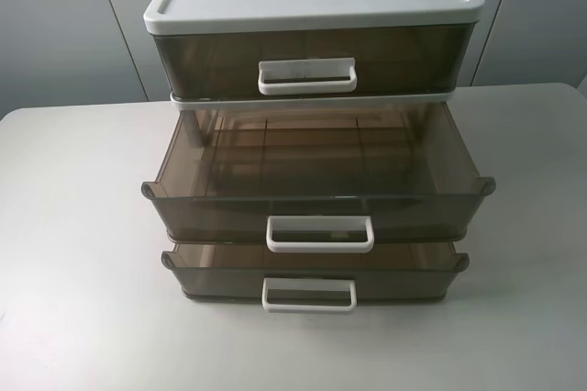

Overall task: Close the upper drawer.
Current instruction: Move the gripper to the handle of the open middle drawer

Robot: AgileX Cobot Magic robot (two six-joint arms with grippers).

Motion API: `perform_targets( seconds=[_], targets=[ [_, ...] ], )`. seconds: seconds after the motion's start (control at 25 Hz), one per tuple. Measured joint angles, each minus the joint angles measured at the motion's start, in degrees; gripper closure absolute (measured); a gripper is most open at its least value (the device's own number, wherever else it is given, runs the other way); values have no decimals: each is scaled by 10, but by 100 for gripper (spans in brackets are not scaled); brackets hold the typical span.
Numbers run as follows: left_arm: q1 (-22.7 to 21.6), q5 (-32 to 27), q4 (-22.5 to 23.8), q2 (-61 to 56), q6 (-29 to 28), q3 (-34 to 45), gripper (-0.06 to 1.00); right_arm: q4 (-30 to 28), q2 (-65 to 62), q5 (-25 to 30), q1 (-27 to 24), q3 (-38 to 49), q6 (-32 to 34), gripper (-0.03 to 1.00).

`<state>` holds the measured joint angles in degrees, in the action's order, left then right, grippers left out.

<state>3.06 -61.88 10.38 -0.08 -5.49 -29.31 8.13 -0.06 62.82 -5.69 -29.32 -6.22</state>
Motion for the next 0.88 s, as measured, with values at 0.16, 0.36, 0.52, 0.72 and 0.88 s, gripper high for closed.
perform_targets(
  seconds=[0.16, 0.36, 0.52, 0.72, 0.88],
  targets=[
    [0, 0, 0, 0, 0, 0, 20, 0, 0, 0, 0, 0, 0, 30],
    [0, 0, 0, 0, 0, 0, 20, 0, 0, 0, 0, 0, 0, 30],
    [0, 0, 0, 0, 0, 0, 20, 0, 0, 0, 0, 0, 0, 30],
    [0, 0, 0, 0, 0, 0, 20, 0, 0, 0, 0, 0, 0, 30],
    [0, 0, 0, 0, 0, 0, 20, 0, 0, 0, 0, 0, 0, 30]
  ],
)
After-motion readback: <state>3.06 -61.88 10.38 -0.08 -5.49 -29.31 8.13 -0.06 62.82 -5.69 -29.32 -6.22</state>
